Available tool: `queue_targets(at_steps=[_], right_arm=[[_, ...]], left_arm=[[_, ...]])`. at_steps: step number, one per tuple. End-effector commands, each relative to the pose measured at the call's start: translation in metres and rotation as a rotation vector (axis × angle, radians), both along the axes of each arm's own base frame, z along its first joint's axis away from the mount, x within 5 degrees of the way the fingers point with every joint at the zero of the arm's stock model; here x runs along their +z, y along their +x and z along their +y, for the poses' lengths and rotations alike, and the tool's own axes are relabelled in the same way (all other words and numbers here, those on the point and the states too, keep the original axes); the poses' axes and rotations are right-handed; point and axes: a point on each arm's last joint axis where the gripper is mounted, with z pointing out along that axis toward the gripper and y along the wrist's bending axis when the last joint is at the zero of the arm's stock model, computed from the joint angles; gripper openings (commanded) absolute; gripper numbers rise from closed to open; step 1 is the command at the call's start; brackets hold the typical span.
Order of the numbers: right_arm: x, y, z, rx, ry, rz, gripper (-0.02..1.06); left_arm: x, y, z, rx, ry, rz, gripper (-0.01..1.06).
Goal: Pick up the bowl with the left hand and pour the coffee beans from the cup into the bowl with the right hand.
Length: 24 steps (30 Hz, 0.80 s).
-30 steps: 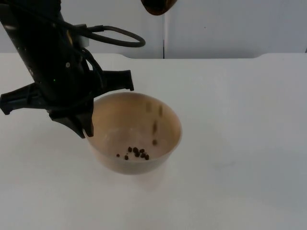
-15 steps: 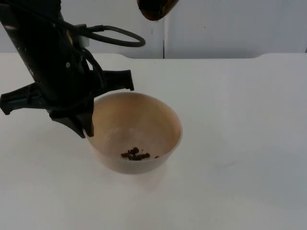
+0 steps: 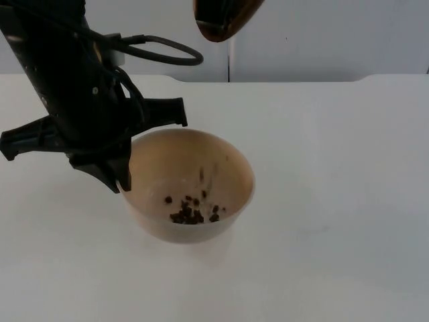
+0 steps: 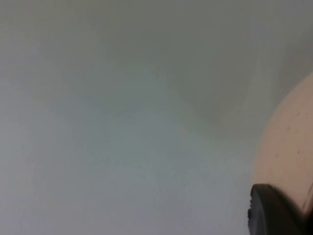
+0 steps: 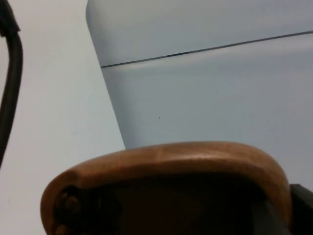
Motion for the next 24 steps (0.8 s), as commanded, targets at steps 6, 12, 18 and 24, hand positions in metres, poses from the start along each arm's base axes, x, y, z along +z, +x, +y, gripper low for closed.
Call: queue_targets(at_steps=[6,12,18,24], right_arm=[[0.007,0.0,-0.003,0.0,0.027,-0.008,0.0],[0.005,0.002,-0.004,-0.009,0.037,0.01,0.0],[0.004,0.001,-0.004,-0.011,0.048,0.031,0.0],[-0.002,0.009,-0.013,-0.051,0.091,0.116,0.0]], left_arm=[[0.001,-0.001,-0.002,0.005,-0.011,-0.004,0.05],[0.001,-0.001,-0.002,0.005,-0.011,-0.004,0.05],[0.001,-0.001,-0.002,0.005,-0.011,-0.004,0.05],[0.001,-0.001,-0.002,0.005,-0.011,-0.004,0.05]])
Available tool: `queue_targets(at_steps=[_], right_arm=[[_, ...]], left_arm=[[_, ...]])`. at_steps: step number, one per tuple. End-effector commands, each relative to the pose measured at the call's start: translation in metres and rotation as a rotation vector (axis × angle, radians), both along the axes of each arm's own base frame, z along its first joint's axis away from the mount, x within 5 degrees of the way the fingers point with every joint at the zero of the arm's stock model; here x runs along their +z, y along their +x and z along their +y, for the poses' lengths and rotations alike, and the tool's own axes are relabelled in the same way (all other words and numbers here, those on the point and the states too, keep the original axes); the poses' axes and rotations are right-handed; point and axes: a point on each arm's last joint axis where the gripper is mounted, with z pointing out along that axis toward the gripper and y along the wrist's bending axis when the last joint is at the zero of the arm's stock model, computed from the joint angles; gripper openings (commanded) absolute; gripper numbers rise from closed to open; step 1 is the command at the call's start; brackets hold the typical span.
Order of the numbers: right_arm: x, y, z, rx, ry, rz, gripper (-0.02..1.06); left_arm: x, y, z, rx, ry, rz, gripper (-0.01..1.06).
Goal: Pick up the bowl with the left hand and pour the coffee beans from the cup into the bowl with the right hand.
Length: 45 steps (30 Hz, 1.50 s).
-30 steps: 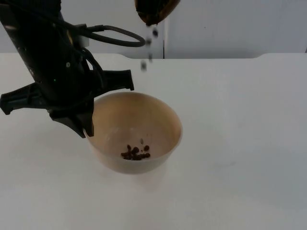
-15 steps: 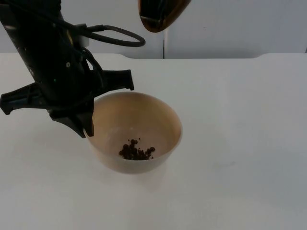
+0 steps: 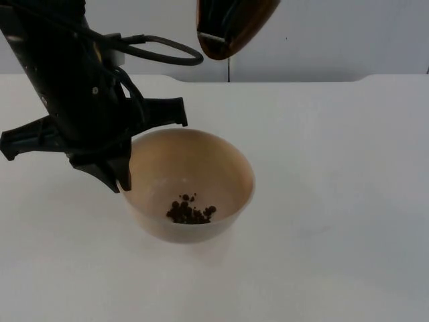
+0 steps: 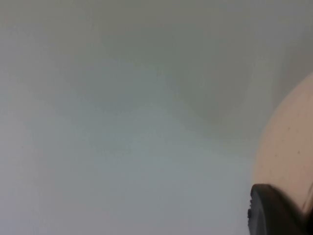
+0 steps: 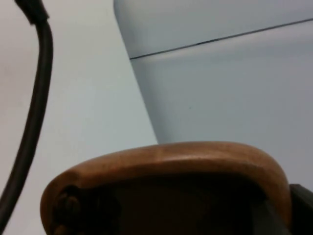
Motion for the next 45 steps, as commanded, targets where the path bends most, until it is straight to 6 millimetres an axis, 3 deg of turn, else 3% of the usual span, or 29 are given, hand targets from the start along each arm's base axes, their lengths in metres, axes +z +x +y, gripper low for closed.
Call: queue_targets(at_steps=[1,17,26,40,45], right_arm=[[0.005,0.005,-0.01,-0.03,0.054,0.042,0.0],[-0.007,0.038,-0.046,-0.135,0.3,0.361,0.0],[-0.01,0.049,-0.056,-0.169,0.391,0.432,0.0],[-0.011,0.049,-0.055,-0.166,0.408,0.457,0.0],[-0.013,0.066,-0.075,-0.237,0.48,0.505,0.0]], left_arm=[[0.001,-0.001,-0.002,0.005,-0.01,-0.002,0.05],[0.001,-0.001,-0.002,0.005,-0.011,-0.004,0.05],[0.001,0.0,-0.002,0.005,-0.013,-0.01,0.05],[0.001,-0.001,-0.001,0.0,-0.001,0.001,0.05],[0.001,0.001,0.005,-0.053,0.069,-0.032,0.05]])
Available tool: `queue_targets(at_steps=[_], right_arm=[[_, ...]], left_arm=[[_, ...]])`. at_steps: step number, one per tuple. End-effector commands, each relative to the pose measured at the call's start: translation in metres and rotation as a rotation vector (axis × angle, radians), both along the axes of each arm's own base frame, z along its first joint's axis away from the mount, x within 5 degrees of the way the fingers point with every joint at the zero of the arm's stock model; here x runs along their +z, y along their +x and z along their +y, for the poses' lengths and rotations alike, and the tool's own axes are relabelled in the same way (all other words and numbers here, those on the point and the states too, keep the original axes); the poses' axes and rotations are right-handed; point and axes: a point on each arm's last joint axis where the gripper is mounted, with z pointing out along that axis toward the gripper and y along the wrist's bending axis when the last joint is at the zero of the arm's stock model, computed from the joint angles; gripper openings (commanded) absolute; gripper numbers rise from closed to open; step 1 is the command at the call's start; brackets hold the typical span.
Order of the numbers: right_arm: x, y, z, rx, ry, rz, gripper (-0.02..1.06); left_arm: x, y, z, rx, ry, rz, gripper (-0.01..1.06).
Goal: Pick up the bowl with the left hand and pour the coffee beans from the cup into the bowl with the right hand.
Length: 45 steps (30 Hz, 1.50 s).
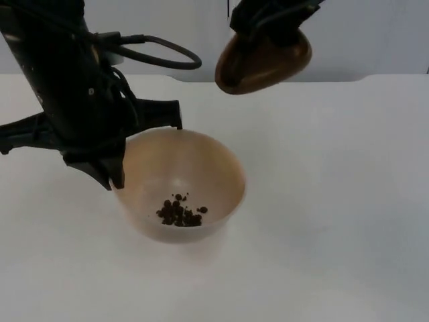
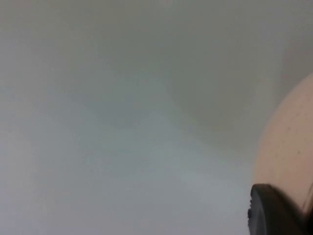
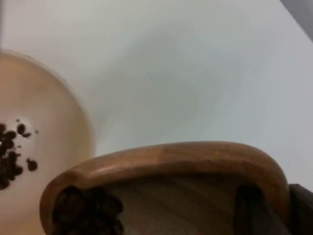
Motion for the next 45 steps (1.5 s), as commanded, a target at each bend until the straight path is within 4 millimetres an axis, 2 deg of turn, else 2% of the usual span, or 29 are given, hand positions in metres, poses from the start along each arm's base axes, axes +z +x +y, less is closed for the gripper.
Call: queue_targets(at_steps=[1,5,11,15,16,18,20,21,22,25,26,31,45], right_arm=[[0.007,0.007,-0.01,-0.034,0.044,0.001,0.0],[0.006,0.031,-0.037,-0.121,0.152,0.035,0.0],[-0.001,0.044,-0.054,-0.168,0.174,0.022,0.0],[-0.032,0.049,-0.069,-0.224,0.187,0.041,0.0],[-0.032,0.049,-0.069,-0.224,0.187,0.041,0.0],[-0.06,0.047,-0.076,-0.257,0.193,0.063,0.0],[-0.074,0.044,-0.08,-0.28,0.21,0.074,0.0],[-0.074,0.044,-0.08,-0.28,0.21,0.074,0.0],[-0.088,0.04,-0.082,-0.288,0.219,0.083,0.0],[-0.11,0.032,-0.085,-0.322,0.247,0.104,0.0],[-0.11,0.032,-0.085,-0.322,0.247,0.104,0.0],[-0.138,0.017,-0.092,-0.336,0.239,0.146,0.0],[-0.176,-0.009,-0.103,-0.386,0.277,0.185,0.0]], left_arm=[[0.001,-0.001,0.001,-0.02,0.024,-0.008,0.05],[0.001,0.001,0.003,-0.058,0.056,-0.028,0.05],[0.002,0.004,0.002,-0.114,0.05,-0.062,0.05],[0.002,0.006,0.0,-0.125,0.034,-0.088,0.05],[0.002,0.006,0.0,-0.125,0.034,-0.088,0.05],[0.003,0.007,-0.001,-0.126,0.026,-0.105,0.05],[0.003,0.009,-0.002,-0.126,0.016,-0.125,0.05],[0.003,0.009,-0.002,-0.126,0.016,-0.125,0.05],[0.002,0.01,-0.002,-0.127,0.015,-0.128,0.05],[-0.008,0.012,-0.004,-0.128,0.021,-0.111,0.05],[-0.008,0.012,-0.004,-0.128,0.021,-0.111,0.05],[-0.028,0.018,-0.006,-0.132,0.034,-0.084,0.05],[-0.055,0.022,-0.009,-0.139,0.051,-0.049,0.05]])
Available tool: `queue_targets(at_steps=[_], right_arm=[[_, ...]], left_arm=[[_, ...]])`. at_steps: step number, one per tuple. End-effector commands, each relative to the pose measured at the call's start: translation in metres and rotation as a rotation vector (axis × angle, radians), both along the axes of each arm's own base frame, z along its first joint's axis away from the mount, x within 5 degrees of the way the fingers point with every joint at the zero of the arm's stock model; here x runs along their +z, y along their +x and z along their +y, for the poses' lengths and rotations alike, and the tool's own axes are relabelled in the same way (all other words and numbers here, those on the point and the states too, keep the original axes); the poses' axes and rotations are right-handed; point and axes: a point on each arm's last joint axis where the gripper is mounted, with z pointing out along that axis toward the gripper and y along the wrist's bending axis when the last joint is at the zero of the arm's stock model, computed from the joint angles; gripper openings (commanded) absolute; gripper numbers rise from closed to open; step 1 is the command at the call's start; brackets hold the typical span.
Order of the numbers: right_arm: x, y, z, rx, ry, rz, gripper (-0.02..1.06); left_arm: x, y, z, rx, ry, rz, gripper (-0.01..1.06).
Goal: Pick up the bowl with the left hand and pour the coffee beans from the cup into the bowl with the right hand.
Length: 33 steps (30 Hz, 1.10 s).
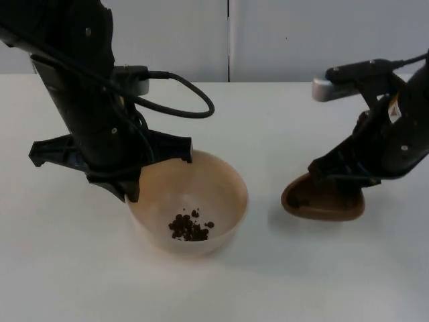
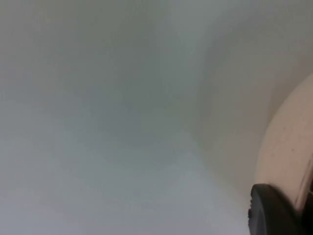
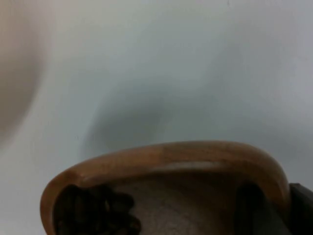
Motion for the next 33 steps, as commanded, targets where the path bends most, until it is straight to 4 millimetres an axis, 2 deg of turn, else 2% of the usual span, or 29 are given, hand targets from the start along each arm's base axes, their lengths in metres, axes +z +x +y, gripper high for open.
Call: queue_targets(at_steps=[1,2,6,15,24,26,28,29,32,33], right_arm=[[-0.005,-0.003,-0.002,-0.016,0.021,-0.007,0.0],[-0.005,-0.003,-0.002,-0.016,0.021,-0.007,0.0],[-0.026,-0.004,-0.003,-0.024,-0.008,0.049,0.0],[-0.046,-0.004,-0.002,-0.029,-0.02,0.085,0.0],[-0.047,-0.004,-0.002,-0.06,-0.009,0.091,0.0],[-0.047,-0.004,-0.002,-0.063,-0.007,0.092,0.03],[-0.047,-0.004,-0.002,-0.063,-0.007,0.092,0.12],[-0.047,-0.004,-0.002,-0.063,-0.007,0.092,0.12],[-0.047,-0.004,-0.002,-0.071,-0.003,0.094,0.33],[-0.047,-0.004,-0.002,-0.074,0.0,0.092,0.42]], left_arm=[[-0.005,0.0,-0.001,-0.013,0.01,0.003,0.05],[-0.005,0.0,-0.001,-0.013,0.01,0.003,0.05],[-0.008,0.0,-0.001,-0.021,0.024,0.012,0.05],[-0.008,0.0,0.001,-0.038,0.047,0.013,0.05],[-0.008,0.0,0.003,-0.094,0.076,0.009,0.05],[-0.008,0.001,0.003,-0.097,0.075,0.003,0.05],[-0.008,0.002,0.002,-0.097,0.071,-0.004,0.05],[-0.008,0.002,0.002,-0.097,0.071,-0.004,0.05],[-0.008,0.003,0.001,-0.097,0.061,-0.018,0.07],[-0.008,0.003,0.001,-0.095,0.056,-0.021,0.11]])
